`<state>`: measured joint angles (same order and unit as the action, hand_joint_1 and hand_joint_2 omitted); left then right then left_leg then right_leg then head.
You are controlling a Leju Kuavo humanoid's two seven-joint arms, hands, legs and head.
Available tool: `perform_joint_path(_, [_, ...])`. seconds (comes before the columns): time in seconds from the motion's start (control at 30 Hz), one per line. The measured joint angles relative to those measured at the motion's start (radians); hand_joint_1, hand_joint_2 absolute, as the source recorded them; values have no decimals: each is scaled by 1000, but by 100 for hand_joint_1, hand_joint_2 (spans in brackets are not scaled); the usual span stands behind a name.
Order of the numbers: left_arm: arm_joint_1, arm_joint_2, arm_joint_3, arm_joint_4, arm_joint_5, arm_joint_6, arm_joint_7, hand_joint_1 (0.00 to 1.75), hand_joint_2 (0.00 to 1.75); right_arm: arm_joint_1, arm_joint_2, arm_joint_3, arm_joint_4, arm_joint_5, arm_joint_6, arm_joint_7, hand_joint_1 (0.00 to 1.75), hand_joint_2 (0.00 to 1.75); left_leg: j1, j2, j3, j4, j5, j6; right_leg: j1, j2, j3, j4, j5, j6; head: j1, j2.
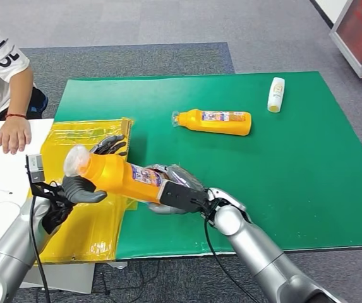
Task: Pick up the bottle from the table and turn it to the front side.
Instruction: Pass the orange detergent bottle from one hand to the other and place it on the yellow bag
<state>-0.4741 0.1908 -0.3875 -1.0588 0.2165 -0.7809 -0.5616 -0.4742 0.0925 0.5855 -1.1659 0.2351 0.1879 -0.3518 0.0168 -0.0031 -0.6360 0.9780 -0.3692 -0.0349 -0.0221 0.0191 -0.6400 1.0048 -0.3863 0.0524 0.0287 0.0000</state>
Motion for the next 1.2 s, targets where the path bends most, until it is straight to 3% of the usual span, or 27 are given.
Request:
perform_joint_path(0.73, [-3, -10, -15, 12, 48, 13, 10, 0, 175, 61, 43, 2, -76, 109, -134, 43, 171, 175, 0, 0, 0, 0, 0, 0, 0, 0, 0, 0, 0, 0, 0, 0])
perform_joint_path(1.2, [-5, -19, -11, 13, 53, -5, 7, 0, 175, 77, 48, 25, -89, 158, -120, 51, 172, 175, 0, 0, 0, 0, 0, 0, 0, 0, 0, 0, 0, 0, 0, 0])
